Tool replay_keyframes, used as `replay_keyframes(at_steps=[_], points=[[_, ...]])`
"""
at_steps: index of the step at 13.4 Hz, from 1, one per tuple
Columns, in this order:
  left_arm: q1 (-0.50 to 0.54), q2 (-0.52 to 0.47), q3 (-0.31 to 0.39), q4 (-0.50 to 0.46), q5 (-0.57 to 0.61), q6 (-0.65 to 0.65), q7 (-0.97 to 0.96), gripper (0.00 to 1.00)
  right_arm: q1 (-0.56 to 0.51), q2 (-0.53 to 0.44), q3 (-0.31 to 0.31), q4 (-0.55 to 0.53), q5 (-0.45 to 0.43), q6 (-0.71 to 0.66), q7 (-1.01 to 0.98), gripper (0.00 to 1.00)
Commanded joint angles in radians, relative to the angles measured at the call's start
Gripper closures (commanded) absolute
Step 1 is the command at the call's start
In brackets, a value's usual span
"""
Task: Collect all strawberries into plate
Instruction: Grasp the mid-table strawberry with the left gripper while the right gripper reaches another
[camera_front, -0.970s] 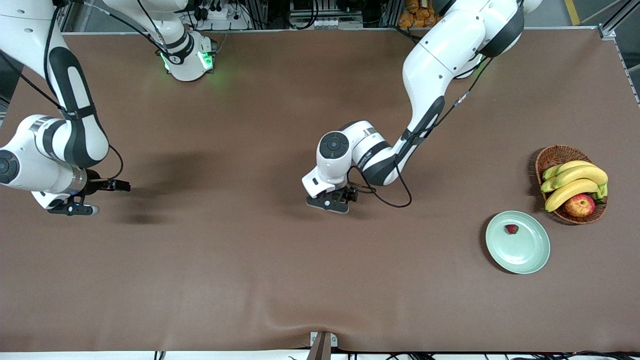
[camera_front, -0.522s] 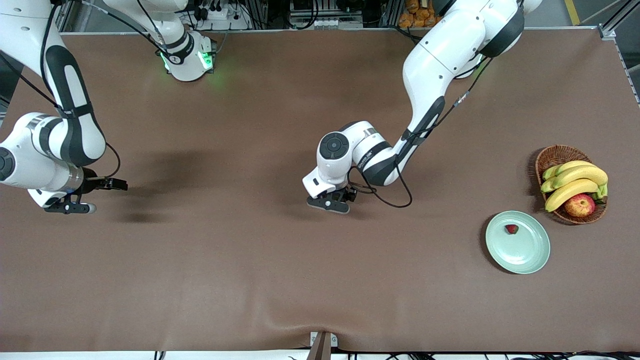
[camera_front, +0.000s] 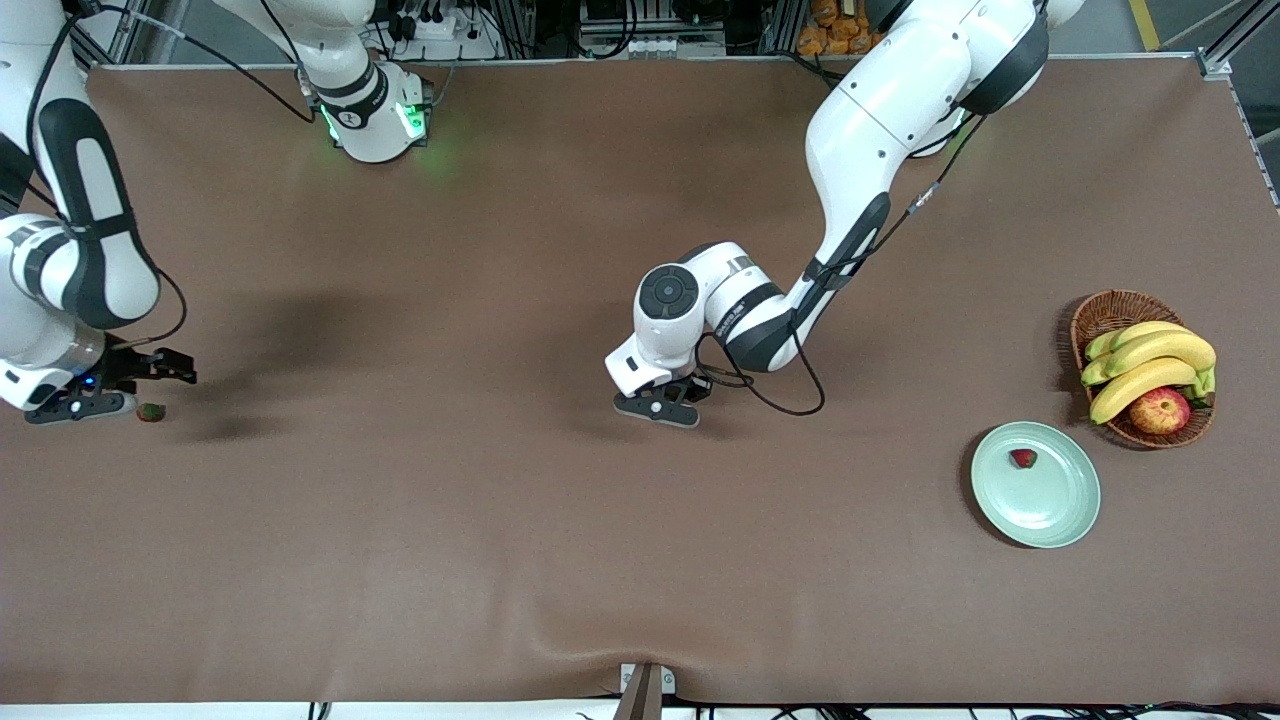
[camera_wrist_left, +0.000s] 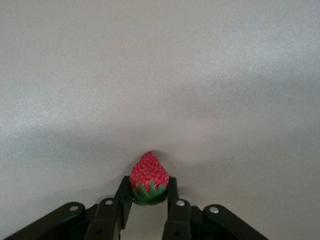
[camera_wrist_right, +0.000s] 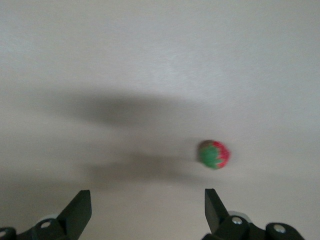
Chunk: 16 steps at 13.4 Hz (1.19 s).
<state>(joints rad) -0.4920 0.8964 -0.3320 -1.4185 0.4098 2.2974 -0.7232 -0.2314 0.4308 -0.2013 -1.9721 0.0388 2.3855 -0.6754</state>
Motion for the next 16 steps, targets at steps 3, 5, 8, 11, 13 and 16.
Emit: replay_keyframes(at_steps=[3, 5, 8, 11, 13, 16], points=[[-0.002, 0.0, 0.005, 0.018, -0.019, -0.013, 0.004, 1.0, -0.078, 0.158, 0.026, 0.145, 0.001, 0.032, -0.121, 0.0], [0.009, -0.019, 0.005, 0.018, -0.022, -0.024, 0.001, 1.0, -0.082, 0.17, 0.028, 0.147, 0.006, 0.035, -0.124, 0.0], [0.051, -0.075, 0.005, 0.016, -0.052, -0.059, -0.109, 1.0, -0.08, 0.201, 0.028, 0.177, 0.013, 0.029, -0.124, 0.1], [0.168, -0.117, 0.005, 0.013, -0.058, -0.133, -0.226, 1.0, -0.082, 0.215, 0.028, 0.194, 0.013, 0.029, -0.13, 0.16], [0.272, -0.119, 0.005, 0.013, -0.06, -0.17, -0.257, 1.0, -0.1, 0.229, 0.029, 0.2, 0.019, 0.031, -0.179, 0.17], [0.465, -0.12, 0.005, 0.013, -0.051, -0.197, -0.243, 1.0, -0.115, 0.236, 0.033, 0.202, 0.048, 0.034, -0.243, 0.42]])
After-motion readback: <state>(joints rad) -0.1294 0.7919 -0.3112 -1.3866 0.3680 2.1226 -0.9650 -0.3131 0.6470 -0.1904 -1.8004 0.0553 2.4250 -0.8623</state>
